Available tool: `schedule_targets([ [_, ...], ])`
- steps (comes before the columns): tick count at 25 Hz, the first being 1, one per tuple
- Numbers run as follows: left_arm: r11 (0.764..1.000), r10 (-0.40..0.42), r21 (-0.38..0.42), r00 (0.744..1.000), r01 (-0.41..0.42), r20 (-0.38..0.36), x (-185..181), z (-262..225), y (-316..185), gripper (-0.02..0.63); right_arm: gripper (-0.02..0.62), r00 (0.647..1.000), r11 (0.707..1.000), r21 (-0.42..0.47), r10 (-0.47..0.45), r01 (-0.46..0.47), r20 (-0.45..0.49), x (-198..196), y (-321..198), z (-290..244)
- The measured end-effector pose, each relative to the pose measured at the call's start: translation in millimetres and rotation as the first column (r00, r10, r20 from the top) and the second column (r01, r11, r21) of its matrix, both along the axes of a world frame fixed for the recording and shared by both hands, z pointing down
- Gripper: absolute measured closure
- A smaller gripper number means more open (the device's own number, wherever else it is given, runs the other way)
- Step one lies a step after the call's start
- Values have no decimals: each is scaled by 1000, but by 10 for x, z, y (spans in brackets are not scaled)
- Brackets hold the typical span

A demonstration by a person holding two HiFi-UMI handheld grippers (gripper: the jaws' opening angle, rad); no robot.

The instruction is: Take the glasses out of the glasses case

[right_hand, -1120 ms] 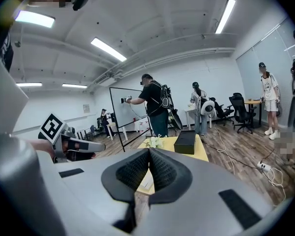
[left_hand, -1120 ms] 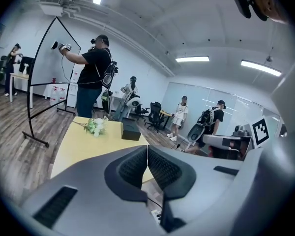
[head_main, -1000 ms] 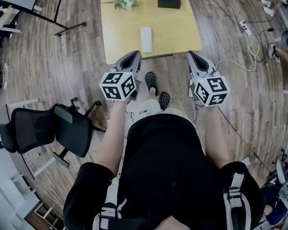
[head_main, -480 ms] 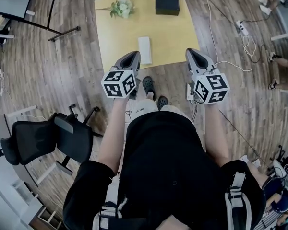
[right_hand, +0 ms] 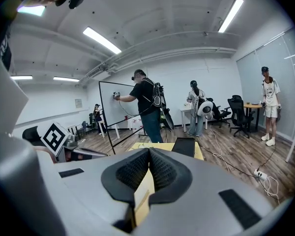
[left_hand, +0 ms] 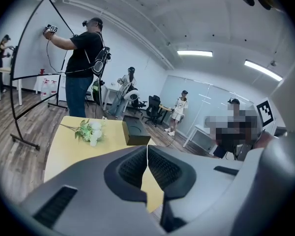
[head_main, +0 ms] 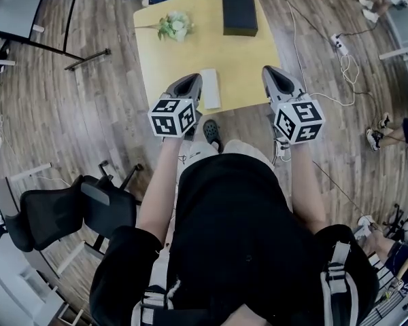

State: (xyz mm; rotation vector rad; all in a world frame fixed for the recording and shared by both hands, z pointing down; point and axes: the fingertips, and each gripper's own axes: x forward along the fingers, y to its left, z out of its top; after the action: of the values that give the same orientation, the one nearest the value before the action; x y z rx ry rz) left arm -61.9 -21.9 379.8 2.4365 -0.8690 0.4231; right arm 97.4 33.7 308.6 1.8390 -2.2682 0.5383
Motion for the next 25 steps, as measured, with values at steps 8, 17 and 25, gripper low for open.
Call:
schedule_targets([
  [8,999,-18,-29,1000,18,3,-120,171,-309,581,577,999,999,-25,-37,38,4,-207,-440,130],
  [17,990,-98,-102,994,102,46,-233,471,-458,581,577,989,985,-91,-143,146,38,-366,-795,390],
  [25,964,-194,-153,967,219,166,-85,855,-562,581,577,955,937,-182,-290,297,64,-181,-1119,733],
])
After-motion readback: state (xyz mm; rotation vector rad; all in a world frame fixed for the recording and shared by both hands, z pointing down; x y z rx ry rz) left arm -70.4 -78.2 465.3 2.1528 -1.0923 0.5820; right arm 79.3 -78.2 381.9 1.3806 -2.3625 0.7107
